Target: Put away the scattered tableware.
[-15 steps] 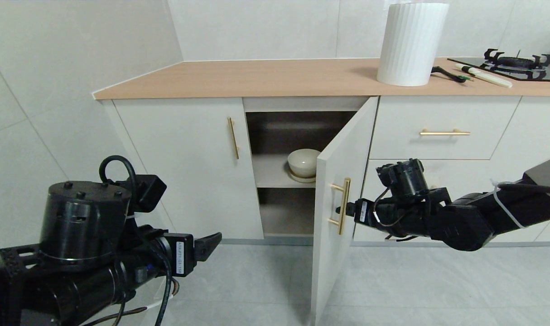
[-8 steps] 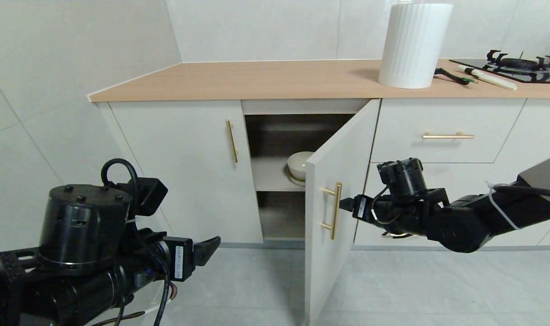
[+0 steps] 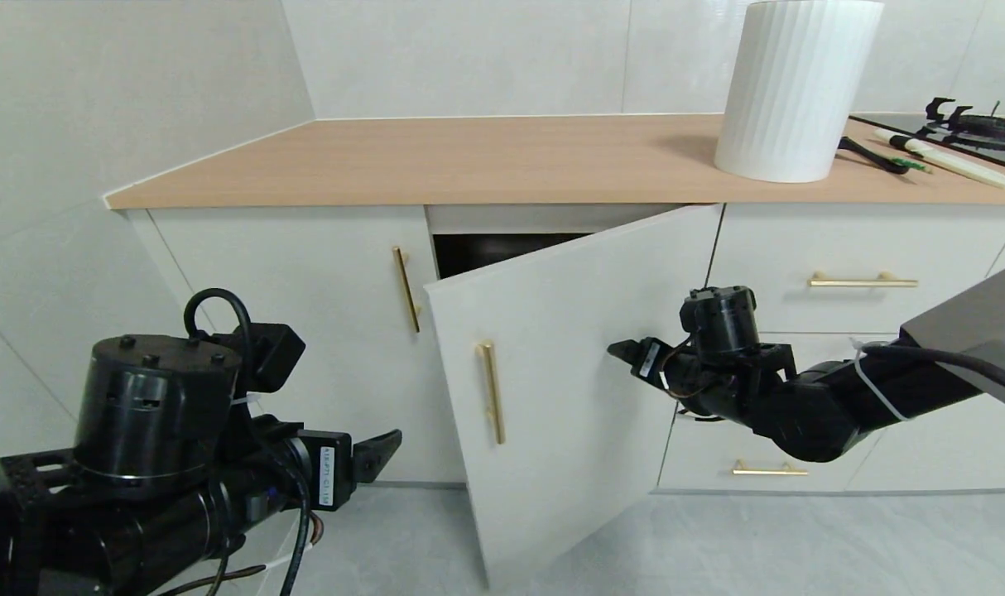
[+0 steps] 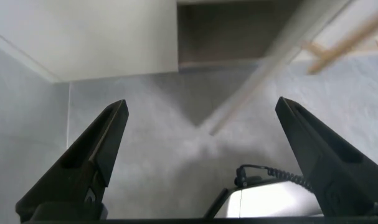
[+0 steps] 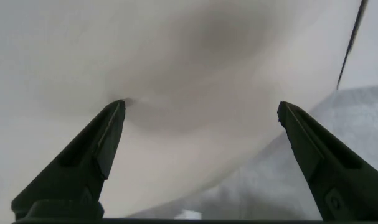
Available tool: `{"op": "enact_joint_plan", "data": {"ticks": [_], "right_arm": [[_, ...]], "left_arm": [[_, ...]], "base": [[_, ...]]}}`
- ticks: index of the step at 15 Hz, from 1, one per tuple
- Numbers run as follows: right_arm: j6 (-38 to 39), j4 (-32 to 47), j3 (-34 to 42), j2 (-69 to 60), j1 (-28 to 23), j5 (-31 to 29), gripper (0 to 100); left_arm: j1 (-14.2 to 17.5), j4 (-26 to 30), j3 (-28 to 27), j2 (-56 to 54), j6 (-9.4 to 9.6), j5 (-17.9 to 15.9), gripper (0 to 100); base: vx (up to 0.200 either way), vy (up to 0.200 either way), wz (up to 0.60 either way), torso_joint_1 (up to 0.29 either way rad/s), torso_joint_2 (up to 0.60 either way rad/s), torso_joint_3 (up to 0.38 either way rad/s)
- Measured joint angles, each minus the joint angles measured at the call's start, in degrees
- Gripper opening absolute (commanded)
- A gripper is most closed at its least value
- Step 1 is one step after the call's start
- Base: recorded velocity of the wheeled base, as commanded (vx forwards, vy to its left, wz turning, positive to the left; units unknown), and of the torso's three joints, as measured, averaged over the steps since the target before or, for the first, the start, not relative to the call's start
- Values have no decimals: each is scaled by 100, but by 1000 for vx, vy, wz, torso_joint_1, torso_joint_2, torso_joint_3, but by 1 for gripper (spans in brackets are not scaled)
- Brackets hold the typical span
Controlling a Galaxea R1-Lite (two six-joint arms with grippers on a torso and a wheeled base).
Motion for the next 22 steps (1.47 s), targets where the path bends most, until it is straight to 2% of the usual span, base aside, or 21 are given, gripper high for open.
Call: {"op": "enact_joint_plan", "data": {"ticks": [7,13,22], "right_arm": [[490,-18,-634,325,-201,-588,100],[551,-24,-898,477,-469,-801,100],[591,2,-1047,538,-522,-1020,100]], "left_arm": [[6,-44,-7,0,-13,83,100],[5,-41,-7,11,-16,83,100],[6,-39,-2,11,-13,83,100]], "base": [[0,0,0,0,0,0],[0,0,0,0,0,0],[0,0,0,0,0,0]]}}
